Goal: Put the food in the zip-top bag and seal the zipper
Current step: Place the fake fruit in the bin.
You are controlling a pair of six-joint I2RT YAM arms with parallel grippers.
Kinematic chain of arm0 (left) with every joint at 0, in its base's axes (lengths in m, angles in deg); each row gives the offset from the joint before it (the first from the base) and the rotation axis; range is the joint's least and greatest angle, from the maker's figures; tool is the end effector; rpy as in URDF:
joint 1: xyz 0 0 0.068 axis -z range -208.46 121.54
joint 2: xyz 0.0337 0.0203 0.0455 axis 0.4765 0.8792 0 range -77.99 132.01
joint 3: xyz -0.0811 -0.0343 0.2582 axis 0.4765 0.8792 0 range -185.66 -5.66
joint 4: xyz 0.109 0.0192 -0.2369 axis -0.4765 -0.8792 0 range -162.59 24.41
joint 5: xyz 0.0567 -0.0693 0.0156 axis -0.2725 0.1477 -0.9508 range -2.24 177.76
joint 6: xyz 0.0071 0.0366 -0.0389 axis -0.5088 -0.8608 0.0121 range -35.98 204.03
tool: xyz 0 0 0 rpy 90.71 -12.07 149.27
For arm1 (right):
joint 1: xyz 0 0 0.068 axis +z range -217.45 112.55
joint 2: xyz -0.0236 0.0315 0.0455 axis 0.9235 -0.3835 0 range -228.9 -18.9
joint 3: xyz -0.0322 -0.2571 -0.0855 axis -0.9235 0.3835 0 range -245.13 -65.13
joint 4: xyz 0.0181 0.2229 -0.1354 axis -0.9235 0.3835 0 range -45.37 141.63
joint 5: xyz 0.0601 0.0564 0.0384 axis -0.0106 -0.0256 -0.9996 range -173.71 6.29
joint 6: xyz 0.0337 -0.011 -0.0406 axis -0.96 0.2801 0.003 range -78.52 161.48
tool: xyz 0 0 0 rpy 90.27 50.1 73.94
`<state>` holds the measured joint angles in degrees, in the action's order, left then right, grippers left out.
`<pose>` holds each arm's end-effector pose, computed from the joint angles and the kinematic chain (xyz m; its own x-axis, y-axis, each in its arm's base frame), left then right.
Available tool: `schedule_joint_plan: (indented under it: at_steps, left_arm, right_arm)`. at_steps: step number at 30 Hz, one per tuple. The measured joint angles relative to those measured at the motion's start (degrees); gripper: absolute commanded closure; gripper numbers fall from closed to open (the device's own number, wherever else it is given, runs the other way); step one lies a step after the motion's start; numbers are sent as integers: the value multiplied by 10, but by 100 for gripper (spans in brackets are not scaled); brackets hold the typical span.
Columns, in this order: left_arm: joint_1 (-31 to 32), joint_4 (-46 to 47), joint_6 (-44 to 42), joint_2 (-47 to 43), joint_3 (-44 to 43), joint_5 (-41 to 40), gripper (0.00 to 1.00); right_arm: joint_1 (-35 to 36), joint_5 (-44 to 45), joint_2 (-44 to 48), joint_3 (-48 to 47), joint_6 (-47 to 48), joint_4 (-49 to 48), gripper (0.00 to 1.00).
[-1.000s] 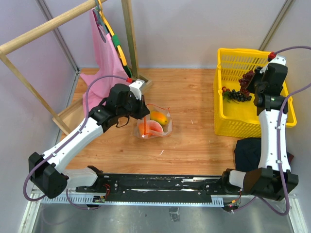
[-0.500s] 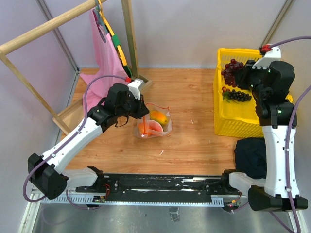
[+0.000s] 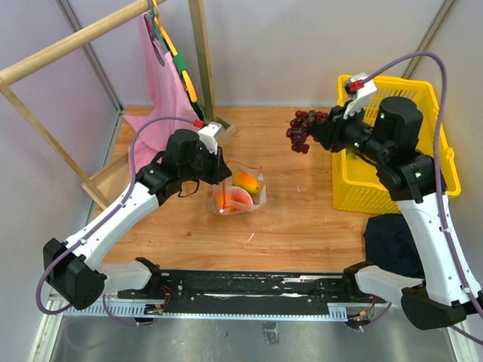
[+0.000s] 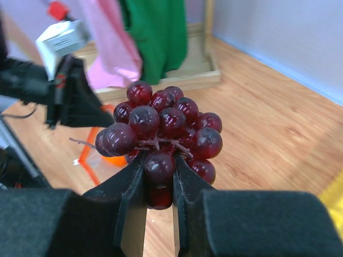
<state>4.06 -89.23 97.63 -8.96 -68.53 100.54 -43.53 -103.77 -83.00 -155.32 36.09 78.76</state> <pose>0.2233 -0.1517 0.3394 -0.5687 0.0905 -0.8176 0.5683 0.7618 -0.3109 0.1823 0.0941 0.4976 -0.1920 0.0113 -0.9813 -0.6762 0.7231 0.1406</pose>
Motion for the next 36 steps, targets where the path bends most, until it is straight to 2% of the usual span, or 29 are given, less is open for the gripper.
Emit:
schedule_joint_plan:
  at_steps: [12,18,36]
  left_arm:
    - [-2,0,4,0,0,2,100]
    - [-2,1,4,0,1,6,100]
    - [-2,5,4,0,6,15,100]
  right_arm:
    - [144,-81,-16,94,28,-80,99]
    - [181,-83,-42,119,45,-103,99]
    - [214,54,-90,224,110,-170,100]
